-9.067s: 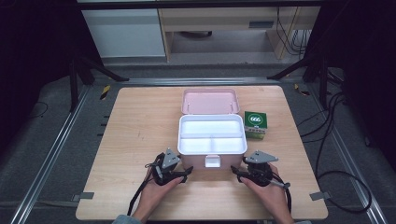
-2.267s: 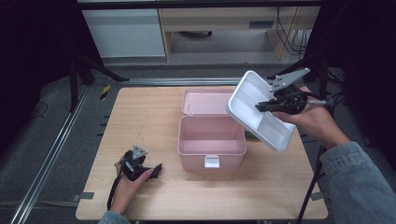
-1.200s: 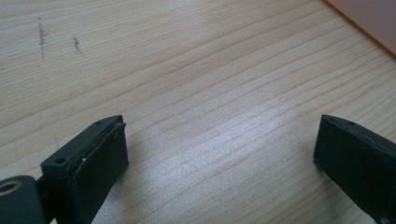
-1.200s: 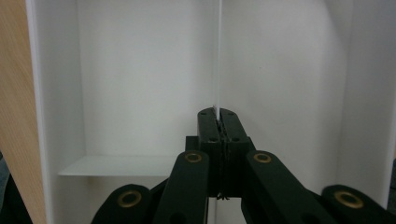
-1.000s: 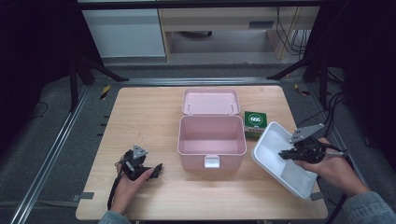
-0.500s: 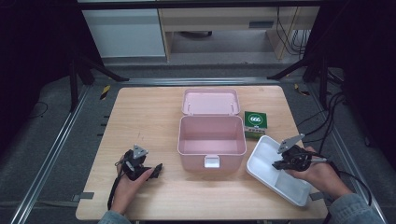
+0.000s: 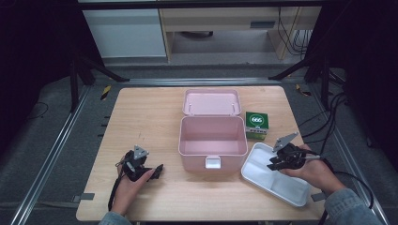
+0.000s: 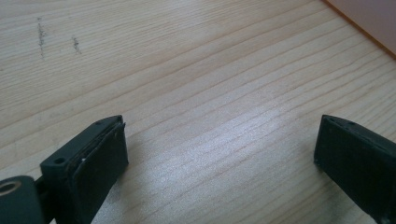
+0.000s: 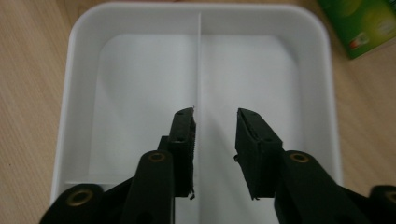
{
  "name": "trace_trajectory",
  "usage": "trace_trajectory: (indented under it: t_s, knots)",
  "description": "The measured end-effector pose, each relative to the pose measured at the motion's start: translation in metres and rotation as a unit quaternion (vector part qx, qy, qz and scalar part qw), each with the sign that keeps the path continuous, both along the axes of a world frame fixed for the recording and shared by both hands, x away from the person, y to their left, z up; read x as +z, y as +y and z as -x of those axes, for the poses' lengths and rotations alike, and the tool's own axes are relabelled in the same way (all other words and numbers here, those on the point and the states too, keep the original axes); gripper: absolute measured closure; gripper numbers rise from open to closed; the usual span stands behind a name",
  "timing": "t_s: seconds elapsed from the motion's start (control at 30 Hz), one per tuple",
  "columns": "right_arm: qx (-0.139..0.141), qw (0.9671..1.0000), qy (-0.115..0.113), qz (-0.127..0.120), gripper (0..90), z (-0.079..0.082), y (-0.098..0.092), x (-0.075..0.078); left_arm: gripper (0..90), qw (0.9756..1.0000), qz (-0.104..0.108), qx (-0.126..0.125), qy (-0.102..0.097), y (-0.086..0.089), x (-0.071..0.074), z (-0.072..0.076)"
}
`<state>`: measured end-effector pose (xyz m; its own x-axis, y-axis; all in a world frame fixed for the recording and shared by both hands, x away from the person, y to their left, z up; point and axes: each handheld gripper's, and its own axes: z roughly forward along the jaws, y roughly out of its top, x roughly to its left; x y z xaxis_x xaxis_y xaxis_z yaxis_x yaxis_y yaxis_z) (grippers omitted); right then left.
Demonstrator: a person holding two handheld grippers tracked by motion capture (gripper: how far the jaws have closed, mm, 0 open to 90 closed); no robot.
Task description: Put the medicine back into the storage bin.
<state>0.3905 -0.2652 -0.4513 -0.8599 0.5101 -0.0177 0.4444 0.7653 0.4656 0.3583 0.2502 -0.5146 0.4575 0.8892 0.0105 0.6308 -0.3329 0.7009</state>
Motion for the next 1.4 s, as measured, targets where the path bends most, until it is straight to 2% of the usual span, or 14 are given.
trace_trajectory:
  t_s: [0.13,0.23,0.27,0.3,0.33,0.4,0.5,0.6,0.7,0.9,1.03,1.17,1.27,1.4]
  knots:
    - [-0.010,0.9996,-0.026,-0.011,53.4,-0.014,0.001,0.016,1.9,1.0000,0.000,0.000,0.000,0.000,0.000,0.000]
    - [-0.016,0.9990,-0.037,-0.018,49.4,-0.024,0.002,0.025,1.9,1.0000,0.000,0.000,0.000,0.000,0.000,0.000]
    - [-0.021,0.9984,-0.046,-0.024,44.0,-0.032,0.003,0.030,1.9,1.0000,0.000,0.000,0.000,0.000,0.000,0.000]
    - [-0.024,0.9980,-0.052,-0.027,44.0,-0.038,0.004,0.033,1.9,1.0000,0.000,0.000,0.000,0.000,0.000,0.000]
    - [-0.028,0.9974,-0.060,-0.028,36.8,-0.043,0.005,0.035,2.0,1.0000,0.000,0.000,0.000,0.000,0.000,0.000]
    - [-0.030,0.9967,-0.068,-0.032,34.3,-0.047,0.005,0.037,1.9,1.0000,0.000,0.000,0.000,0.000,0.000,0.000]
    - [-0.039,0.9945,-0.091,-0.035,22.1,-0.068,0.008,0.040,2.0,1.0000,0.000,0.000,0.000,0.000,0.000,0.000]
    - [-0.043,0.9941,-0.094,-0.033,19.1,-0.076,0.009,0.041,2.0,1.0000,0.000,0.000,0.000,0.000,0.000,0.000]
    - [-0.050,0.9927,-0.107,-0.025,13.2,-0.095,0.011,0.039,1.9,1.0000,0.000,0.001,0.000,0.000,0.000,0.000]
    - [-0.032,0.9941,-0.103,-0.012,10.7,-0.116,0.019,0.028,1.9,1.0000,0.000,0.002,0.000,0.000,0.000,0.000]
    - [-0.034,0.9935,-0.107,-0.016,10.3,-0.123,0.023,0.021,1.9,1.0000,0.000,0.002,0.000,0.000,0.000,0.000]
    - [-0.040,0.9934,-0.108,-0.005,6.4,-0.129,0.024,0.012,1.9,1.0000,0.000,0.002,0.000,0.000,0.000,0.000]
    - [-0.045,0.9937,-0.102,-0.009,3.8,-0.134,0.023,0.010,1.9,1.0000,0.000,0.002,0.000,0.000,0.000,0.000]
    - [-0.042,0.9942,-0.099,0.001,2.2,-0.139,0.025,0.010,1.9,1.0000,0.000,0.002,0.000,0.000,0.000,0.000]
